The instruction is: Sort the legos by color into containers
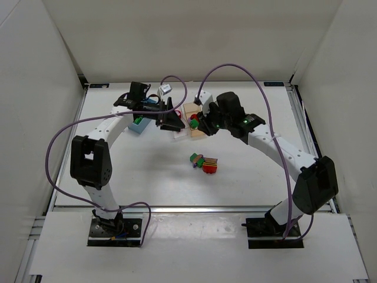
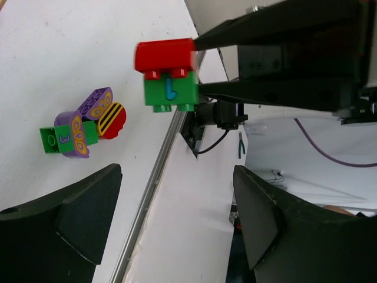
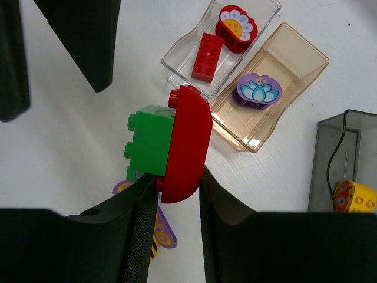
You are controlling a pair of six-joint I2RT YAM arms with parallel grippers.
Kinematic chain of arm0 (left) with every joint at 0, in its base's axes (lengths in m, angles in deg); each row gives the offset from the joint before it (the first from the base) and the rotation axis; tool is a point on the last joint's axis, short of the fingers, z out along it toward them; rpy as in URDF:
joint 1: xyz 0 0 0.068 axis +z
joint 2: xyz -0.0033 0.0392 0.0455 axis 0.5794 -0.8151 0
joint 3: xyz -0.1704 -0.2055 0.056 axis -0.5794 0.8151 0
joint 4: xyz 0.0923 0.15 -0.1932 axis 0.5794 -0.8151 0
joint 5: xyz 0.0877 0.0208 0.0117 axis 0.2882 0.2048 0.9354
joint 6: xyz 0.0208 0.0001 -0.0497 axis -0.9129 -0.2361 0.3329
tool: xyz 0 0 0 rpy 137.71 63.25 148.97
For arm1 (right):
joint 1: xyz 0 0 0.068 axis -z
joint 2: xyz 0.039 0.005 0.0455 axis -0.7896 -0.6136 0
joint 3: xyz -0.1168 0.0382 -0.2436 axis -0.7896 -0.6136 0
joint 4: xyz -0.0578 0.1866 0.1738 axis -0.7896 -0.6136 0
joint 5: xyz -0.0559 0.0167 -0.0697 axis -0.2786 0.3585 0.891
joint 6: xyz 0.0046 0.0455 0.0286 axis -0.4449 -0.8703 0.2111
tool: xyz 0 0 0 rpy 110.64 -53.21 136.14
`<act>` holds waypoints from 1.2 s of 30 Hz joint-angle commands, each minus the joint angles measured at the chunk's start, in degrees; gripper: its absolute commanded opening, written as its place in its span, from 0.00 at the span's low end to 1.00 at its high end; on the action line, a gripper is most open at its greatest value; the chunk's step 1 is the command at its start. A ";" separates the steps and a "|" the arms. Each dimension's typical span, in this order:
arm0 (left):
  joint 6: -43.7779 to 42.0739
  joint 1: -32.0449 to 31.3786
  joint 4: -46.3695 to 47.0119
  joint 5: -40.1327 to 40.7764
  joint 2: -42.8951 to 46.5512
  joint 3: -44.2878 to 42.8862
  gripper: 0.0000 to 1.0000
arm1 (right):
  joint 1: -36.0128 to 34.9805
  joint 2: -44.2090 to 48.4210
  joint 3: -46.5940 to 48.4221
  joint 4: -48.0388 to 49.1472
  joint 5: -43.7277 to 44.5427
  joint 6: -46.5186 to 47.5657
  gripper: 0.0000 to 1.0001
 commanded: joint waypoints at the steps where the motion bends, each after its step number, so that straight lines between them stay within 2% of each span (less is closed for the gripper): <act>1: 0.90 0.30 0.89 0.05 0.07 -2.95 0.86 | -0.91 2.19 -0.02 3.81 2.05 -1.43 0.00; 11: 1.24 0.22 4.93 4.19 0.77 -2.96 0.85 | -2.05 0.52 2.09 3.11 -1.83 -3.10 0.00; 19: 2.30 -0.40 8.10 4.64 0.33 -2.25 0.80 | -1.88 -1.15 4.02 2.93 -3.59 -5.12 0.00; 34: 2.65 -2.16 8.27 1.47 -2.48 -4.36 0.67 | -1.96 -4.40 7.01 3.98 -4.11 -5.12 0.00; 36: 2.65 -2.24 8.27 1.47 -2.75 -4.62 0.58 | -1.88 -4.32 6.93 3.99 -4.03 -5.12 0.00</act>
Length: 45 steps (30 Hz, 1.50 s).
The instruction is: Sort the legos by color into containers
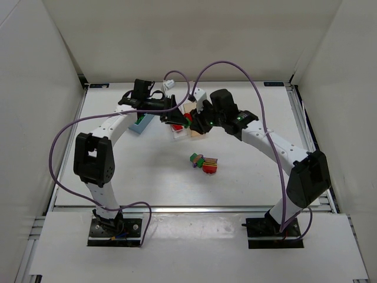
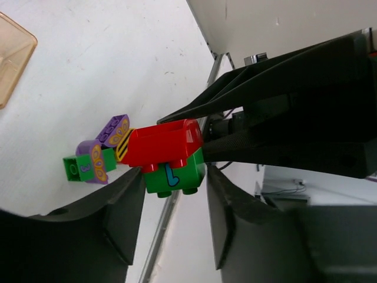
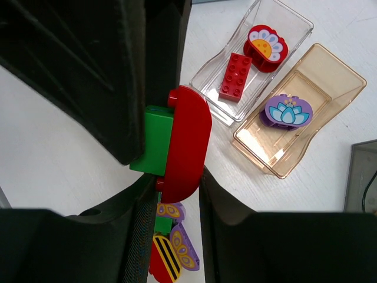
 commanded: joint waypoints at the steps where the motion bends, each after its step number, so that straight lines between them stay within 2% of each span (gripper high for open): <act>1: -0.54 -0.34 0.47 -2.07 -0.02 -2.42 0.54 | -0.32 -0.10 2.66 2.83 -0.77 -0.27 0.00; 2: -0.46 -0.34 0.56 -1.90 -0.28 -2.51 0.44 | -0.32 -0.18 2.58 2.74 -0.94 -0.10 0.00; 5: -0.28 -0.34 1.26 -1.55 -0.28 -2.51 0.26 | -0.23 0.25 2.14 2.74 -1.56 0.08 0.00; 8: -0.46 -0.34 1.79 -0.84 -0.19 -2.42 0.18 | -0.32 0.52 1.43 2.65 -1.82 0.26 0.00; 9: -0.63 -0.34 2.31 -0.84 -0.02 -2.33 0.17 | -0.32 0.78 1.35 2.39 -2.26 0.95 0.04; 10: -0.98 -0.34 2.32 -0.84 0.33 -2.24 0.13 | -0.32 0.87 1.08 1.43 -2.35 1.22 0.10; 11: -1.42 -0.34 2.32 -0.84 0.68 -2.16 0.13 | -0.32 1.04 0.82 1.42 -2.27 1.31 0.21; 12: -1.86 -0.34 2.40 -0.84 0.95 -2.07 0.11 | 0.20 1.65 0.30 1.33 -2.96 1.22 0.50; 14: -2.91 -0.17 2.49 -0.84 1.56 -1.45 0.10 | 1.43 2.27 -0.06 -0.33 -4.72 1.05 0.70; 16: -3.44 0.36 2.49 -1.36 2.09 -0.41 0.10 | 3.88 3.33 0.20 -3.22 -8.93 1.84 0.88; 19: -3.97 1.32 2.49 -3.30 2.62 0.57 0.10 | 6.52 4.82 1.16 -7.08 -15.43 2.80 0.95; 22: -5.46 2.11 2.32 -5.40 3.15 1.09 0.10 | 10.39 5.35 3.10 -12.18 -24.74 4.21 0.98; 26: -10.02 3.17 1.88 -12.33 3.06 2.15 0.11 | 20.03 2.81 7.13 -16.06 -46.75 3.17 0.97; 28: -13.19 3.79 0.74 -16.55 2.71 2.68 0.11 | 23.22 -0.43 7.59 -13.89 -53.82 -4.69 0.95; 29: -14.68 4.22 0.21 -18.05 2.71 3.20 0.12 | 25.49 -1.49 7.24 -8.91 -59.86 -8.15 0.94; 32: -19.43 4.67 0.21 -21.93 3.50 4.17 0.13 | 26.57 -5.27 7.58 -2.56 -67.53 -17.38 0.91; 33: -21.70 4.49 0.21 -23.33 3.76 4.09 0.13 | 26.22 -6.33 8.19 -2.97 -68.87 -17.58 0.91; 38: -22.07 2.83 0.12 -23.17 2.36 -0.12 0.14 | 23.24 -13.09 14.33 -6.92 -74.50 -17.94 0.89; 45: -22.43 0.98 0.12 -21.14 1.13 -3.30 0.13 | 20.24 -17.06 17.52 -7.72 -74.16 -19.52 0.87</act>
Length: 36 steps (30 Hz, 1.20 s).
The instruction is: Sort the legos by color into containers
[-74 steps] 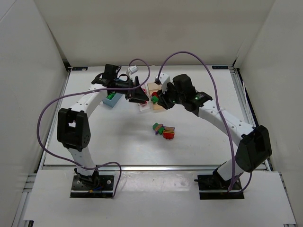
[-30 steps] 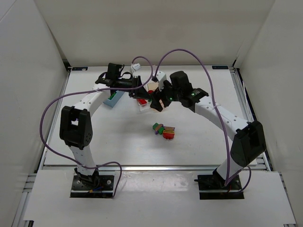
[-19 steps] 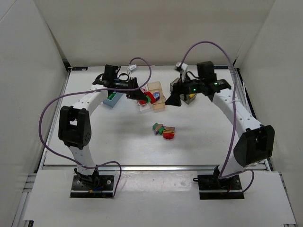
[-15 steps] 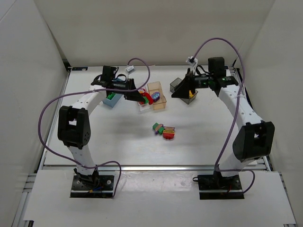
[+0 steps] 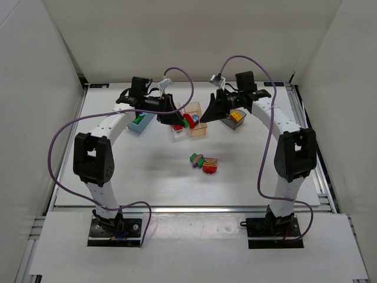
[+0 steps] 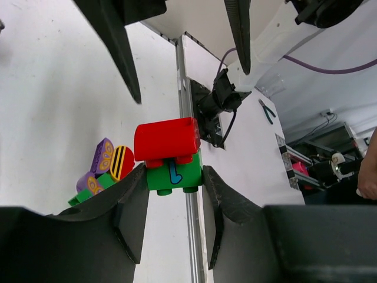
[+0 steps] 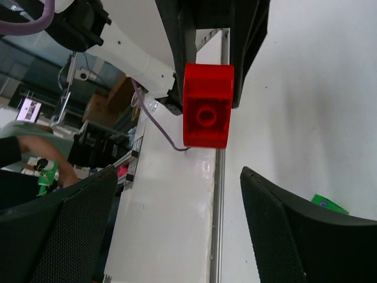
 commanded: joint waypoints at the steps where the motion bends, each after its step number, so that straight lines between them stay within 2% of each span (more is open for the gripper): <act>1: -1.71 -1.12 0.08 -3.18 1.69 -2.21 0.13 | -0.85 -0.65 3.22 1.02 -5.55 -2.07 0.87; 6: -1.88 -3.06 0.16 -2.21 1.34 -2.56 0.13 | -1.90 -2.22 4.10 4.28 -4.93 -4.63 0.82; 10: -2.06 -3.50 0.16 -2.12 0.55 -3.52 0.13 | -3.75 -3.02 5.24 4.28 -4.32 -4.63 0.70; 12: -2.06 -3.59 0.16 -2.03 0.29 -4.40 0.13 | -4.19 -3.46 5.51 4.63 -4.05 -4.80 0.68; 15: -1.97 -3.67 0.16 -1.86 -0.24 -5.19 0.13 | -4.54 -4.51 6.65 4.81 -3.88 -4.89 0.60; 18: -2.06 -3.67 0.08 -1.59 -0.59 -5.63 0.13 | -4.72 -5.30 7.18 4.98 -4.05 -4.89 0.57; 21: -2.06 -3.67 0.16 -1.42 -0.76 -5.81 0.13 | -5.07 -5.39 7.00 4.89 -3.88 -4.80 0.49; 26: -2.32 -3.67 0.16 -1.15 -0.68 -5.02 0.13 | -5.07 -5.13 6.39 5.25 -3.79 -4.72 0.11; 29: -2.41 -3.41 0.16 -0.98 0.37 -2.92 0.12 | -4.11 -4.17 5.69 4.63 -2.91 -4.02 0.01; 36: -2.85 -0.69 0.16 0.69 5.55 5.26 0.12 | 1.96 -1.79 5.24 -0.89 1.74 1.96 0.00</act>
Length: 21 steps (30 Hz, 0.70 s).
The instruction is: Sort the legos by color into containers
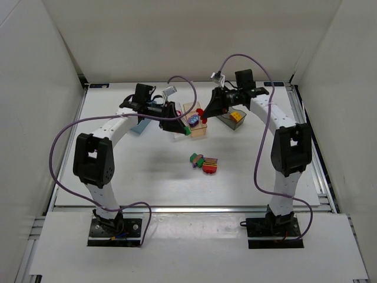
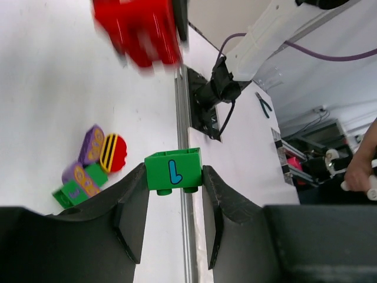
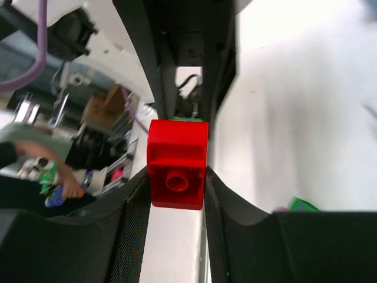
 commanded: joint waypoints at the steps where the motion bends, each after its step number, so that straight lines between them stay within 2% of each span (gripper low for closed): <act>1: -1.30 2.15 -0.19 0.28 5.56 3.58 0.12 | 4.30 3.17 1.39 -4.20 3.25 5.13 0.00; 4: -1.04 5.66 -0.27 2.82 8.90 6.39 0.12 | 4.92 1.69 3.50 -5.79 8.17 6.81 0.00; 7: -0.69 9.62 -0.28 8.34 13.29 8.24 0.11 | 3.09 -1.47 8.33 -8.06 16.94 7.42 0.00; 11: 6.51 14.19 -0.19 24.50 16.89 7.81 0.10 | -1.31 -6.31 16.94 -10.71 30.48 9.10 0.00; 16: 6.96 16.57 -3.78 42.16 19.45 5.00 0.10 | -7.29 -13.51 26.00 -13.08 47.70 8.92 0.00; 21: 6.44 16.75 -4.58 48.53 20.68 4.20 0.10 | -11.68 -17.21 28.29 -13.00 55.11 9.97 0.00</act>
